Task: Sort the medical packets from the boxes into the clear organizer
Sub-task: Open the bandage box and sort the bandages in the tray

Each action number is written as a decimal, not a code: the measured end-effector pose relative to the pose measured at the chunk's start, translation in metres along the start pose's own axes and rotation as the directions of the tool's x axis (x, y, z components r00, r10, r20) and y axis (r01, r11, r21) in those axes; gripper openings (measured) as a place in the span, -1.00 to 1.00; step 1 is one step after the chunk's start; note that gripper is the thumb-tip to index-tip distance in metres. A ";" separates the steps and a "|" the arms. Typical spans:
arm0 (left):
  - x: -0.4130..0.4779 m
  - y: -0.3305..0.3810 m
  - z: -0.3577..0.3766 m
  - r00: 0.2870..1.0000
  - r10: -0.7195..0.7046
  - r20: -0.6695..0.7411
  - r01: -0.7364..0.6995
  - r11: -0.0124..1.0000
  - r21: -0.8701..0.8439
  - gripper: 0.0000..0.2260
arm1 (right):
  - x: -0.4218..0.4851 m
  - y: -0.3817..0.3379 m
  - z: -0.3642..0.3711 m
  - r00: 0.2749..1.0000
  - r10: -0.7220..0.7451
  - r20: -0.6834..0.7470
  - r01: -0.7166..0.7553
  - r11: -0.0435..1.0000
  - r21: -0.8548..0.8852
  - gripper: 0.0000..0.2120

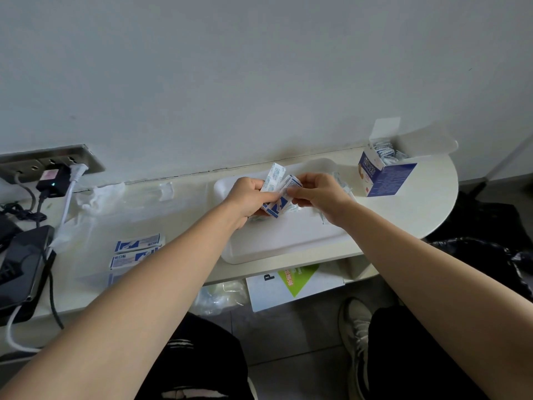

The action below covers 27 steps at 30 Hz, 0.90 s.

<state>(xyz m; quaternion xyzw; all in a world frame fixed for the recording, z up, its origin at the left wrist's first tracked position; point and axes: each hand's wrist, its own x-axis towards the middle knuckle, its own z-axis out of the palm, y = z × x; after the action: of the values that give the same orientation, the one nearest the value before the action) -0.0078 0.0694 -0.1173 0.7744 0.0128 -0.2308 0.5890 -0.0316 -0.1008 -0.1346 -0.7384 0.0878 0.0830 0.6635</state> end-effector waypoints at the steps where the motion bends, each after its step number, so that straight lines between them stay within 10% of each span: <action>1: 0.000 0.000 0.000 1.000 0.006 -0.009 -0.006 1.000 -0.009 -0.79 | 0.000 0.001 -0.001 1.000 -0.006 -0.007 0.006 1.000 0.001 -0.86; 11: 0.009 -0.006 0.000 0.997 -0.013 -0.079 0.012 1.000 -0.021 -0.93 | 0.000 0.002 -0.003 0.999 0.014 -0.038 -0.014 1.000 0.002 -0.89; 19: 0.016 -0.011 -0.011 0.931 0.233 -0.281 -0.005 0.778 0.628 -0.75 | -0.001 0.001 -0.009 0.989 0.090 -0.119 -0.074 0.989 0.130 -0.90; 27: -0.007 -0.002 -0.021 0.983 0.184 0.022 -0.179 0.908 0.379 -0.81 | -0.006 -0.019 0.018 0.997 0.078 -0.029 -0.071 0.977 0.200 -0.97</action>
<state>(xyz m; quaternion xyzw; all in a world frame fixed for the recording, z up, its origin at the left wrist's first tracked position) -0.0070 0.0908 -0.1120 0.8730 -0.0998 -0.1676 0.4471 -0.0329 -0.0812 -0.1172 -0.6661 0.1353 0.0852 0.7285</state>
